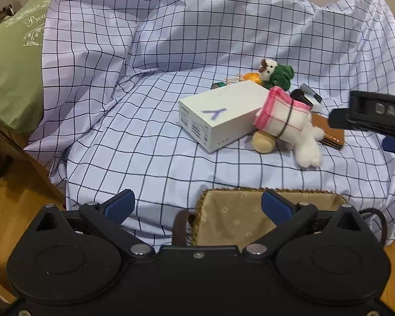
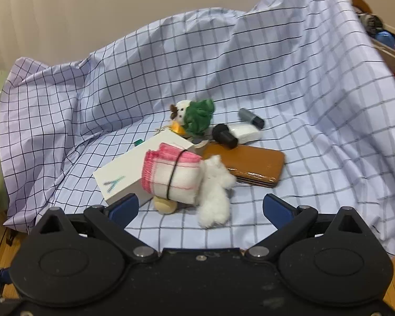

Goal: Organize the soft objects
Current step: 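Reach the right tool to the pink-edged towel bundle and grasp it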

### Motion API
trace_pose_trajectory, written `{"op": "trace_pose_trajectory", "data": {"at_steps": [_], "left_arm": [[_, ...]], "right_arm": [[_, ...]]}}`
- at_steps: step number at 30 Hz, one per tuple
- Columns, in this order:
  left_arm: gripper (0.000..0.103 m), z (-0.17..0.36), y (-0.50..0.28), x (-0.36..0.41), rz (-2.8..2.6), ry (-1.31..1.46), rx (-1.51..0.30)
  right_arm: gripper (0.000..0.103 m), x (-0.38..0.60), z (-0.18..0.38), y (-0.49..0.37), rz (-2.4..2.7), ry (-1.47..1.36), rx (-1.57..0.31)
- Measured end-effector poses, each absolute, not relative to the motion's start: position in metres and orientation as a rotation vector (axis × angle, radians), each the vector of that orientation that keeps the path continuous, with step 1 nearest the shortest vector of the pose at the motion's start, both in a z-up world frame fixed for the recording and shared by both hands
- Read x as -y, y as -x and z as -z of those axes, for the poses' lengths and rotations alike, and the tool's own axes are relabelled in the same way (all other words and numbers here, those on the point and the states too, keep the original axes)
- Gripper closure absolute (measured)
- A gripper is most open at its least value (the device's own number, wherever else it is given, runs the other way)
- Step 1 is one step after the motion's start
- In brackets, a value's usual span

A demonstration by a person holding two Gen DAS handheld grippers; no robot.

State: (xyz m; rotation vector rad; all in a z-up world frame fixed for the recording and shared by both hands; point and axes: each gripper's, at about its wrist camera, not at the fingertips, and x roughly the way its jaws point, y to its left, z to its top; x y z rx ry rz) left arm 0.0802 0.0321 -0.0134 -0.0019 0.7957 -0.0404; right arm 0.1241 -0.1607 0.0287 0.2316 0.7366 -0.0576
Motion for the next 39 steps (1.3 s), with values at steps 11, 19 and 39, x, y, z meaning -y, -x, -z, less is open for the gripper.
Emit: {"op": "trace_pose_trajectory", "data": {"at_steps": [11, 19, 39], "left_arm": [[0.004, 0.029, -0.101, -0.055, -0.011, 0.016, -0.828], [0.004, 0.035, -0.106, -0.064, -0.017, 0.031, -0.844], [0.004, 0.030, -0.124, -0.048, 0.030, -0.013, -0.850]], "right_arm": [[0.001, 0.132, -0.002, -0.195, 0.029, -0.210, -0.814], [0.002, 0.123, 0.022, -0.231, 0.057, -0.206, -0.891], [0.026, 0.151, 0.002, -0.216, 0.062, -0.282, -0.845]]}}
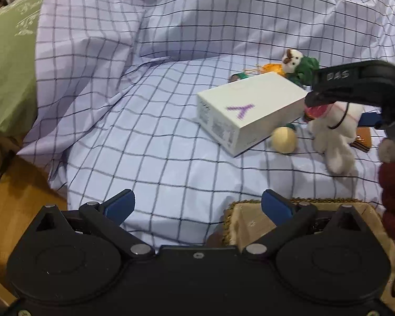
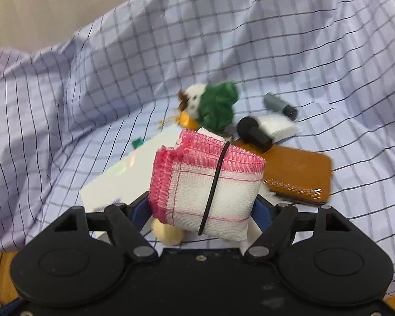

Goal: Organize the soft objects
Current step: 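Reach the right tool to the pink-edged towel bundle and grasp it, then grasp the green-and-white plush toy with the left tool while the right tool holds the towel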

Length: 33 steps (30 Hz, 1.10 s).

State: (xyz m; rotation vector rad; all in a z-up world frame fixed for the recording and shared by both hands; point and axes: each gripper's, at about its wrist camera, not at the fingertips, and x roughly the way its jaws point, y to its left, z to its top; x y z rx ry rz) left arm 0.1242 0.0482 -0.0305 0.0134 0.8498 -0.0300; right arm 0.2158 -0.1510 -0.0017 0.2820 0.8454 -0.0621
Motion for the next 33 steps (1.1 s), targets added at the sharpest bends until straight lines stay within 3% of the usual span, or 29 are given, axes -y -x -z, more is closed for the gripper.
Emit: {"op": "trace_pose_trajectory", "data": {"at_steps": [27, 33], "left_arm": [[0.005, 0.028, -0.199, 0.063, 0.325, -0.028, -0.990], [0.005, 0.011, -0.225, 0.074, 0.317, -0.059, -0.930]], "right_arm": [[0.026, 0.259, 0.021, -0.158, 0.293, -0.353, -0.882], [0.026, 0.268, 0.027, -0.157, 0.319, -0.380, -0.896]]}}
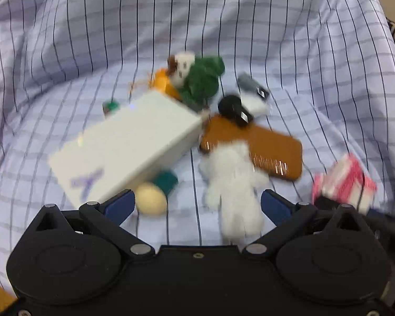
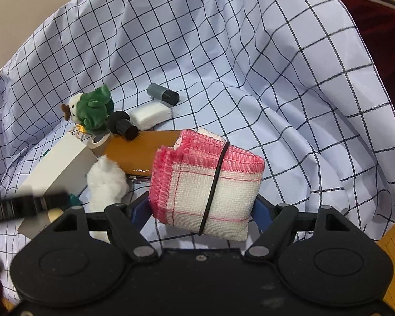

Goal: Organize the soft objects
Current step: 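Grasp the green-and-white plush toy with the left tool while the right tool holds the towel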

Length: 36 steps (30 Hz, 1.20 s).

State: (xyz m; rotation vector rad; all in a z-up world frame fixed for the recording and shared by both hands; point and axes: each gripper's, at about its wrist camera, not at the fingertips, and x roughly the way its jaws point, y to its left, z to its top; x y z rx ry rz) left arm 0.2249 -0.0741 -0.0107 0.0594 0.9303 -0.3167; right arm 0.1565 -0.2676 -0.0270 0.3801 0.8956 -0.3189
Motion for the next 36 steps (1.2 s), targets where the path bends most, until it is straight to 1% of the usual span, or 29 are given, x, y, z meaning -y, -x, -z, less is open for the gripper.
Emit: {"op": "trace_pose_trajectory", "data": {"at_steps": [6, 12, 18, 26, 28, 29, 30, 33, 36], "left_arm": [[0.004, -0.005, -0.271, 0.090, 0.268, -0.073, -0.846], [0.004, -0.006, -0.317, 0.113, 0.220, -0.117, -0.764], [0.004, 0.010, -0.348, 0.133, 0.212, -0.143, -0.782], [0.005, 0.029, -0.366, 0.146, 0.180, -0.198, -0.815], [0.019, 0.031, -0.370, 0.144, 0.179, -0.196, -0.817], [0.032, 0.031, -0.372, 0.143, 0.187, -0.191, -0.822], [0.041, 0.031, -0.375, 0.141, 0.197, -0.179, -0.831], [0.047, 0.029, -0.378, 0.133, 0.233, -0.146, -0.827], [0.048, 0.022, -0.374, 0.127, 0.242, -0.133, -0.810]], "right_arm": [[0.026, 0.268, 0.031, -0.159, 0.315, -0.383, -0.899], [0.026, 0.270, 0.033, -0.163, 0.307, -0.389, -0.903], [0.026, 0.270, 0.035, -0.166, 0.289, -0.384, -0.909], [0.026, 0.271, 0.036, -0.168, 0.281, -0.382, -0.916], [0.026, 0.271, 0.035, -0.168, 0.281, -0.378, -0.914], [0.026, 0.271, 0.035, -0.168, 0.282, -0.376, -0.913], [0.026, 0.270, 0.035, -0.167, 0.281, -0.375, -0.913], [0.026, 0.268, 0.034, -0.167, 0.278, -0.371, -0.911], [0.026, 0.265, 0.031, -0.165, 0.272, -0.363, -0.904]]}}
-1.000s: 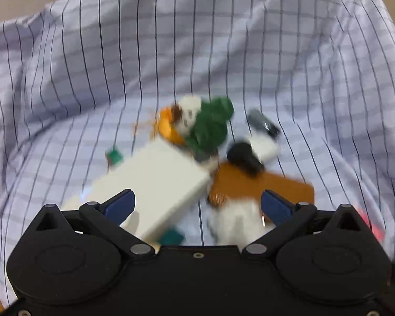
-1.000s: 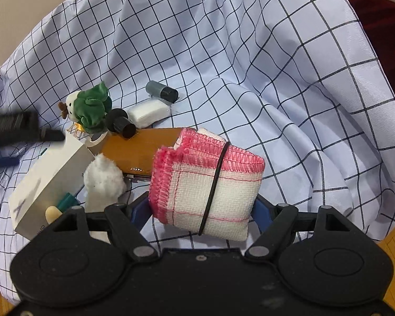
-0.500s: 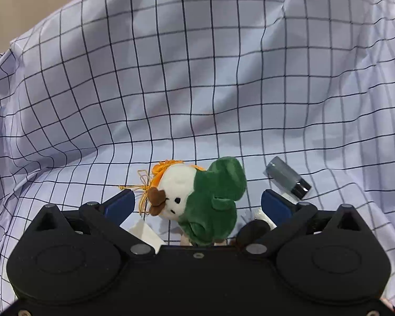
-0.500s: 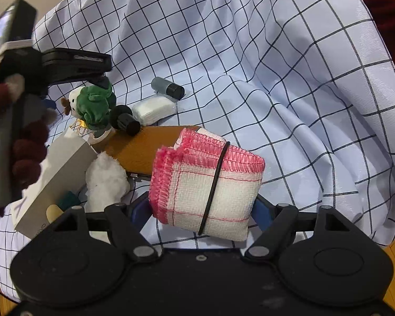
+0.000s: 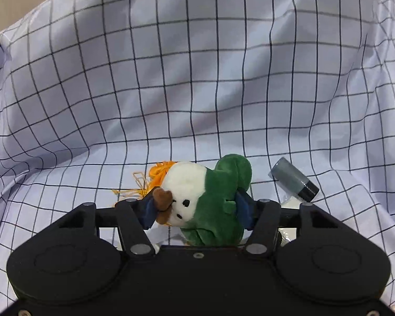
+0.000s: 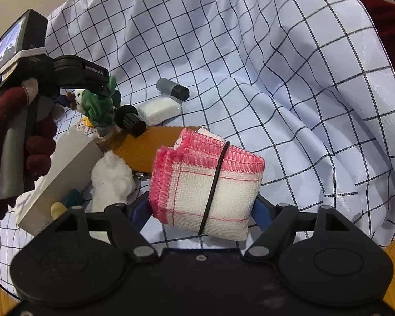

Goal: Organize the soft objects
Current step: 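Grasp the green-and-white plush toy with the left tool while the right tool holds the towel, then carry the plush toy into the basket and open the left tool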

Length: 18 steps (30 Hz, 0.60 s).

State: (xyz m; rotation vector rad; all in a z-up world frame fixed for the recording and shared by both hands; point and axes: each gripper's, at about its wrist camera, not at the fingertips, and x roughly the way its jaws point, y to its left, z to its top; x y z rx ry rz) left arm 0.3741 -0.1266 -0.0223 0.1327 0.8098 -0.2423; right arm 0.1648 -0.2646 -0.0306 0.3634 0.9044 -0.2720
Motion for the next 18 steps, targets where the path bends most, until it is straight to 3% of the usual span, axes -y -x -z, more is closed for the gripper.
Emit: {"op": "trace_pose_trajectory", "data": {"at_steps": [18], "left_arm": [[0.047, -0.062, -0.238, 0.050, 0.311, -0.024, -0.733]], "right_arm": [[0.026, 0.224, -0.019, -0.120, 0.216, -0.295, -0.818]]}}
